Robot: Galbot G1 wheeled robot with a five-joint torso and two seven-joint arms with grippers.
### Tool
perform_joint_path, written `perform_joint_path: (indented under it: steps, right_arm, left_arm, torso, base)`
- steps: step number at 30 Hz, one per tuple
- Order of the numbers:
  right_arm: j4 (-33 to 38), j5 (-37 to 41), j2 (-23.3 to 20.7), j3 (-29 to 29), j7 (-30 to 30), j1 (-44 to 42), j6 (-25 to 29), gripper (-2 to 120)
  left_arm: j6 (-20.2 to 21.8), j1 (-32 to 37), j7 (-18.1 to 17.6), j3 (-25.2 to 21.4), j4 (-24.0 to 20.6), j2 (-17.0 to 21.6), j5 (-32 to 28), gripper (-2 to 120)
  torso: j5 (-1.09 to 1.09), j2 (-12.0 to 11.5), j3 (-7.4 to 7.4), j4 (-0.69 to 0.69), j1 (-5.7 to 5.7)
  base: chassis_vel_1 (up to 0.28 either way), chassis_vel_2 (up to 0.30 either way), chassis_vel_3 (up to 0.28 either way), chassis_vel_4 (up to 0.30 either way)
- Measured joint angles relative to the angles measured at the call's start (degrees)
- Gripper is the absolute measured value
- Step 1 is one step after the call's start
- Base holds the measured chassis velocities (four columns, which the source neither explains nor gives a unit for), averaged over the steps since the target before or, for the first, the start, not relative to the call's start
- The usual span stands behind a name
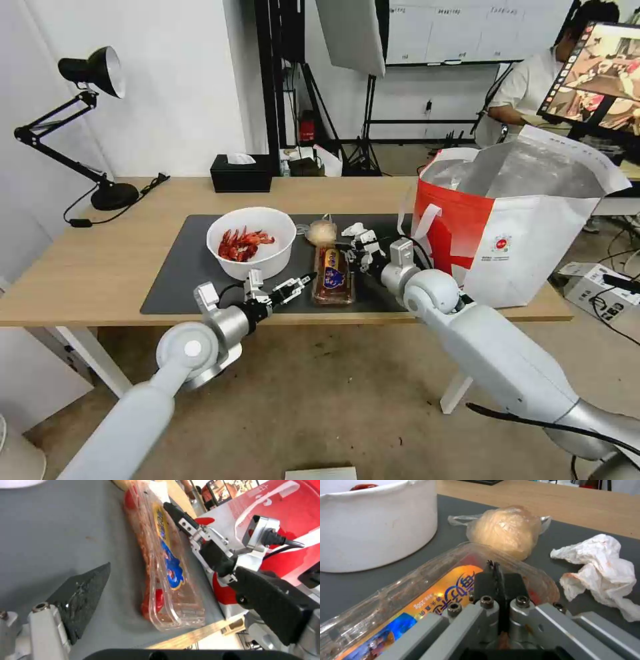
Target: Pick up the trash from the table and place it into the takeout bag.
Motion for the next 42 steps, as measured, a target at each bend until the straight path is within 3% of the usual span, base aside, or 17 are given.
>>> perform_joint_path:
  steps: [42]
  right_arm:
    - [0.8,0.2,0.4,0.9,0.8,-1.0,-0.2,0]
  left_arm:
    - [3.0,-5.4,-0.5,5.7,2.7,0.0,-2.7,100]
  torso:
    - [0.00,0.0,0.00,0.00,0.00]
  base:
    - [0.000,0.000,0.000,0.000]
